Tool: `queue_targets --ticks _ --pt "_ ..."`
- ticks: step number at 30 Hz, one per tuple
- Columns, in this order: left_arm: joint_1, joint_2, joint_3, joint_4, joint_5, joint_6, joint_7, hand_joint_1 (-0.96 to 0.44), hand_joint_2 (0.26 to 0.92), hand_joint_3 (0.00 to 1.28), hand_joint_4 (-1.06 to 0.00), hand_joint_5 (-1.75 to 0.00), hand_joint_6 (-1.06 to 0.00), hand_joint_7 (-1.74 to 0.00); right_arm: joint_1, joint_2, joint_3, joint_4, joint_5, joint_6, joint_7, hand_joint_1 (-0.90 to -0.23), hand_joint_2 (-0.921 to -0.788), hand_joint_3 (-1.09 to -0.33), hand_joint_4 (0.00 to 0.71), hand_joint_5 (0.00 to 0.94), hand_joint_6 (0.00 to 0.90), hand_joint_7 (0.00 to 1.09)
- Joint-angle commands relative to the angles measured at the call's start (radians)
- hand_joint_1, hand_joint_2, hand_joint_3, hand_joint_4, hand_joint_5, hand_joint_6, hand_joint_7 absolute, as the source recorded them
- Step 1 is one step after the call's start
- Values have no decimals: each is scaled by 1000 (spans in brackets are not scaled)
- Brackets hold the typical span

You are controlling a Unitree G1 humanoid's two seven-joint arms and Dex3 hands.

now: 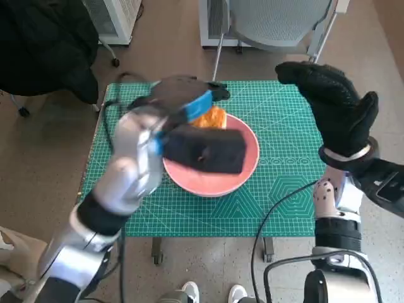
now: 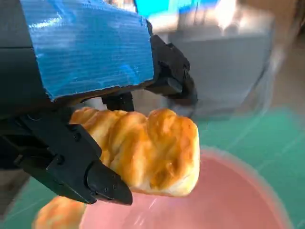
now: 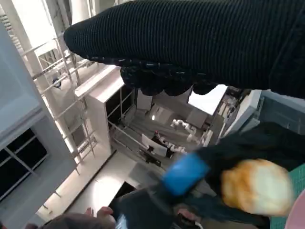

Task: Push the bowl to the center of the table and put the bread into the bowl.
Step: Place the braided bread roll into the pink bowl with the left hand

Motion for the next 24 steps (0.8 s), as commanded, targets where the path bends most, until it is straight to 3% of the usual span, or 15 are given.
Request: queue_targets --ticks 1,4,6,8,10,11,12,14,15,17,19,21,24 --pt "-392 -240 -221 744 145 -14 -212 359 734 752 -323 -1726 -405 -71 51 -26 7 -24 -25 23 -18 -673 -921 -932 368 2 385 214" --pt "-351 -246 -154 727 72 23 -76 362 723 776 -320 -1740 -448 -64 54 -30 5 -32 -26 24 -21 -677 -921 -933 367 1 384 217" --pt "-336 -245 -138 730 45 16 -35 362 726 772 -315 -1743 -460 -59 56 -31 5 -37 -27 24 -23 -679 -921 -933 366 1 382 219" --pt "-319 -240 -149 730 41 0 -38 350 821 597 -309 -1693 -471 -42 59 -33 3 -41 -30 22 -29 -681 -921 -934 368 1 383 223" --pt "-287 -211 -144 668 22 -37 -42 346 870 475 -341 -1629 -467 -30 61 -34 3 -46 -34 20 -34 -685 -921 -936 369 2 383 226" --pt "-203 -158 -79 477 -28 -43 -35 345 888 418 -364 -1592 -464 -25 63 -34 3 -48 -37 18 -38 -686 -921 -938 369 2 383 228" --pt "-144 -120 -31 342 -65 -47 -30 261 856 374 -300 -1394 -440 -20 65 -34 4 -50 -39 16 -42 -688 -921 -943 370 2 383 230" --pt "-19 -80 59 114 -124 -39 0 73 799 231 -175 -671 -374 -10 68 -34 5 -54 -45 14 -50 -692 -921 -962 372 3 382 237" --pt "12 -76 73 77 -134 -43 16 54 803 198 -119 -441 -349 -6 68 -33 6 -55 -47 12 -53 -694 -921 -972 374 4 382 241" --pt "32 -66 68 64 -132 -58 30 63 825 179 -61 -234 -321 -3 68 -33 6 -53 -50 10 -58 -697 -921 -984 376 4 381 247" --pt "27 -54 44 83 -117 -76 32 137 850 276 -33 -122 -290 -3 67 -32 7 -49 -51 8 -60 -700 -921 -990 377 5 381 252" --pt "27 -45 32 86 -108 -84 31 215 819 477 -21 -50 -258 -4 67 -32 9 -49 -52 7 -64 -701 -921 -995 378 5 379 257" --pt "30 -30 25 65 -105 -84 10 250 791 586 -13 -21 -236 -2 64 -32 14 -46 -57 6 -71 -702 -921 -996 378 4 377 261"
